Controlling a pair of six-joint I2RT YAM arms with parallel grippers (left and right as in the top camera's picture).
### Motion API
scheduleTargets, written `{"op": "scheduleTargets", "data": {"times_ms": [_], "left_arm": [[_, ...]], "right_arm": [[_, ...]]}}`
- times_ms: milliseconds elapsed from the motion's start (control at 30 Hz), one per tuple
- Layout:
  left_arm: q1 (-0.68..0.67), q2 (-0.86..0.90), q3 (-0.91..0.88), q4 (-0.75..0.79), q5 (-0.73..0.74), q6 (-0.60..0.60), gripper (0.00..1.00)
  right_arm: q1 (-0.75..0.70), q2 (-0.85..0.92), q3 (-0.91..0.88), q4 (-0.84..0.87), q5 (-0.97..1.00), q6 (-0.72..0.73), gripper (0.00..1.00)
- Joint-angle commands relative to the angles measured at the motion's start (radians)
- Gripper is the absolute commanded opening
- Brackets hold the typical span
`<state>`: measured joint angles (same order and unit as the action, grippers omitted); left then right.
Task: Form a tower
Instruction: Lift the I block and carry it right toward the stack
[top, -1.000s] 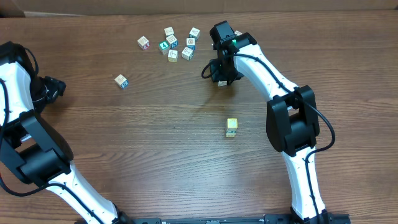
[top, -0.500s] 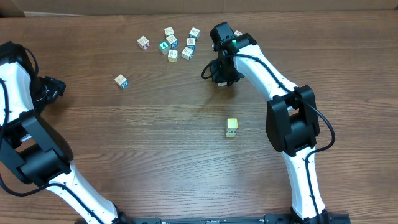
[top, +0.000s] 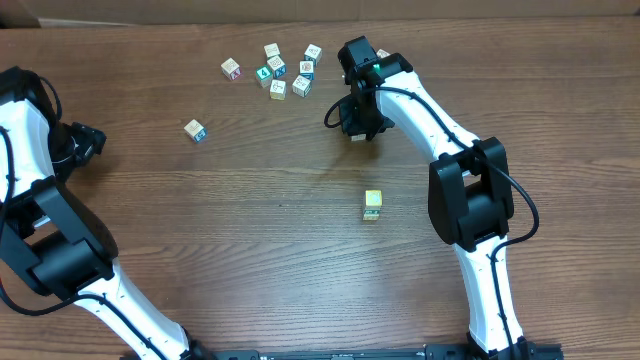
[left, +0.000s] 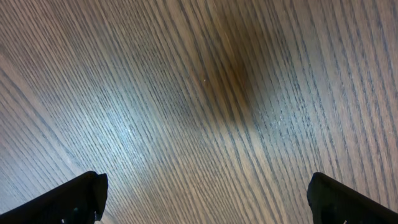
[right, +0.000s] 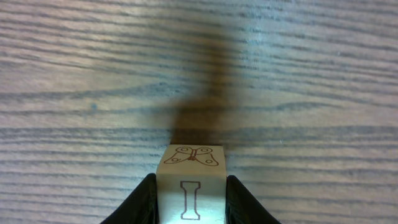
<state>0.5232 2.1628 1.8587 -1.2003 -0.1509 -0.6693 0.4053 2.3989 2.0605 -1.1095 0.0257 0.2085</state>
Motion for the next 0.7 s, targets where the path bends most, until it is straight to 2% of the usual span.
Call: {"op": "scheduleTargets", "data": {"times_ms": [0,333,667], "left_arm": [[-0.013,0.007,0.015,0.002,-0.009,0.019,1.00],[-0.013,0.007,0.015,0.002,-0.009,0.019,1.00],[-0.013,0.007,0.015,0.002,-0.009,0.019,0.99]], "right_arm": [[-0.003,-0.025,0.045,-0.016,-0.002,0.003,0.29],[-0.003,-0.185,0.077,-0.124,-0.005,0.008,0.27],[-0.003,-0.395,0.077,-0.282,-0.006,0.142,0.21]]}}
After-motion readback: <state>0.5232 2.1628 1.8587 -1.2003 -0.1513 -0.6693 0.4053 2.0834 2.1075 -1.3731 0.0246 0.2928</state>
